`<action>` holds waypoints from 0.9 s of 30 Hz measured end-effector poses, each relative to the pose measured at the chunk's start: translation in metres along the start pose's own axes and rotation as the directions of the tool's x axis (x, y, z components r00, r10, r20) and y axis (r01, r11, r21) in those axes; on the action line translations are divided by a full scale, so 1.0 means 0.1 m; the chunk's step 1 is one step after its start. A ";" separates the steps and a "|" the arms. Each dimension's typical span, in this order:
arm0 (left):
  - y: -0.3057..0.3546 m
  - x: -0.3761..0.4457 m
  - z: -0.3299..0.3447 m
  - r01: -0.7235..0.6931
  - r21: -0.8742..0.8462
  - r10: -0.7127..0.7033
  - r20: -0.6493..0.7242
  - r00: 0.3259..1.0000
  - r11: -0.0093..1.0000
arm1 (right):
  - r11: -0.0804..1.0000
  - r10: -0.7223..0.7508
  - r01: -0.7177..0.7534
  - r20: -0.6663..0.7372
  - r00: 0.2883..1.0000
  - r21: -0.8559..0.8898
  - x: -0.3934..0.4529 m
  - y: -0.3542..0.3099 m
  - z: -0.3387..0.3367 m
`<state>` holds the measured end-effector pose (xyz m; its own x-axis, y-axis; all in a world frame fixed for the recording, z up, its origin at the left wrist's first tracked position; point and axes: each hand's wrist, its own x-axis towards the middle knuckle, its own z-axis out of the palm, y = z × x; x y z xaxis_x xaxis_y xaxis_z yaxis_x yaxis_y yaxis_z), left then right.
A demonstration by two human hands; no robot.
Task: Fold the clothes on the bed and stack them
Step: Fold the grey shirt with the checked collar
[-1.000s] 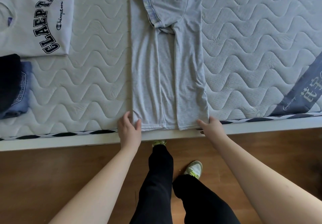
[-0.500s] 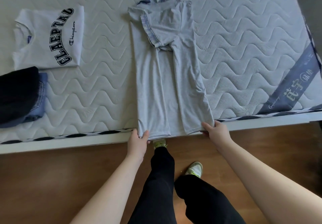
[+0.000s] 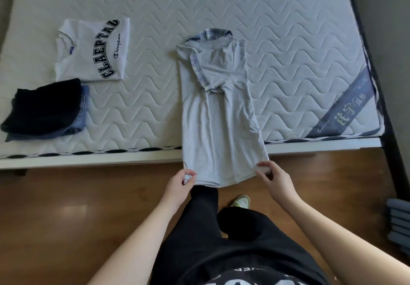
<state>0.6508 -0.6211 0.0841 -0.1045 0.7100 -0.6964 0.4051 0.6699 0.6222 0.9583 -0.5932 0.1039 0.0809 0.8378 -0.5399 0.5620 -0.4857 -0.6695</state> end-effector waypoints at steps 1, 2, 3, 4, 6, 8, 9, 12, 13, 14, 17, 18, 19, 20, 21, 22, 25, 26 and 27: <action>0.00 -0.08 -0.04 0.005 0.006 -0.006 0.067 0.998 1.000 | 0.999 -0.022 0.023 0.056 0.998 -0.022 -0.06 0.00 -0.03; -0.01 -0.17 -0.07 0.012 0.023 -0.015 0.136 0.991 1.000 | 0.999 -0.028 0.033 0.115 0.993 -0.043 -0.12 -0.01 -0.06; -0.01 -0.25 -0.11 0.010 0.062 -0.021 0.181 0.983 0.998 | 0.997 -0.022 0.032 0.157 0.987 -0.065 -0.17 -0.01 -0.10; -0.01 -0.31 -0.14 -0.012 0.106 -0.010 0.199 0.980 0.994 | 0.995 -0.017 0.035 0.176 0.984 -0.098 -0.20 -0.03 -0.13; 0.03 -0.40 -0.20 -0.053 0.172 0.028 0.145 0.989 0.984 | 0.978 -0.056 0.090 0.182 0.982 -0.188 -0.25 -0.10 -0.20; 0.12 -0.45 -0.27 -0.059 0.202 0.057 0.018 0.998 0.978 | 0.954 -0.109 0.146 0.150 0.983 -0.260 -0.26 -0.23 -0.27; 0.19 -0.45 -0.30 -0.065 0.221 0.075 -0.038 0.996 0.973 | 0.944 -0.125 0.158 0.128 0.984 -0.289 -0.24 -0.30 -0.31; 0.41 -0.38 -0.43 -0.077 0.225 0.109 -0.134 0.985 0.971 | 0.921 -0.187 0.195 0.056 0.981 -0.337 -0.16 -0.50 -0.40; 0.48 -0.35 -0.47 -0.091 0.230 0.123 -0.125 0.985 0.969 | 0.910 -0.238 0.232 0.025 0.971 -0.345 -0.12 -0.56 -0.43; 0.54 -0.31 -0.51 -0.114 0.239 0.142 -0.103 0.984 0.964 | 0.896 -0.290 0.270 -0.003 0.957 -0.352 -0.07 -0.62 -0.45; 0.73 -0.12 -0.66 -0.172 0.274 0.193 -0.050 0.980 0.946 | 0.858 -0.380 0.320 -0.078 0.922 -0.401 0.12 -0.87 -0.49; 0.81 -0.06 -0.72 -0.195 0.291 0.215 -0.038 0.976 0.937 | 0.843 -0.408 0.344 -0.074 0.910 -0.413 0.19 -0.97 -0.51; 0.88 0.03 -0.78 -0.237 0.321 0.257 -0.020 0.966 0.917 | 0.832 -0.423 0.364 -0.054 0.905 -0.419 0.26 -1.07 -0.52; 0.96 0.12 -0.84 -0.284 0.361 0.306 -0.003 0.952 0.888 | 0.827 -0.422 0.373 -0.027 0.906 -0.421 0.33 -1.18 -0.55; 1.03 0.21 -0.91 -0.324 0.398 0.350 0.007 0.937 0.859 | 0.825 -0.417 0.379 0.000 0.909 -0.419 0.40 -1.28 -0.57; 1.12 0.31 -0.99 -0.364 0.416 0.395 0.014 0.919 0.833 | 0.825 -0.417 0.385 0.015 0.909 -0.413 0.47 -1.37 -0.59; 1.41 0.66 -1.27 -0.470 0.379 0.459 0.125 0.880 0.797 | 0.837 -0.417 0.387 0.005 0.909 -0.387 0.79 -1.61 -0.65; 1.53 0.78 -1.38 -0.475 0.346 0.442 0.176 0.880 0.809 | 0.847 -0.403 0.375 0.002 0.915 -0.376 0.91 -1.68 -0.67; 1.66 0.89 -1.47 -0.466 0.314 0.415 0.219 0.883 0.827 | 0.858 -0.392 0.366 -0.001 0.920 -0.361 1.04 -1.76 -0.69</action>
<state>0.5749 -0.4149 0.1779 0.2748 0.8573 -0.4354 0.6690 0.1548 0.7270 0.9248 -0.4038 0.2006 -0.1457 0.9614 -0.2335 0.8089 -0.0201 -0.5876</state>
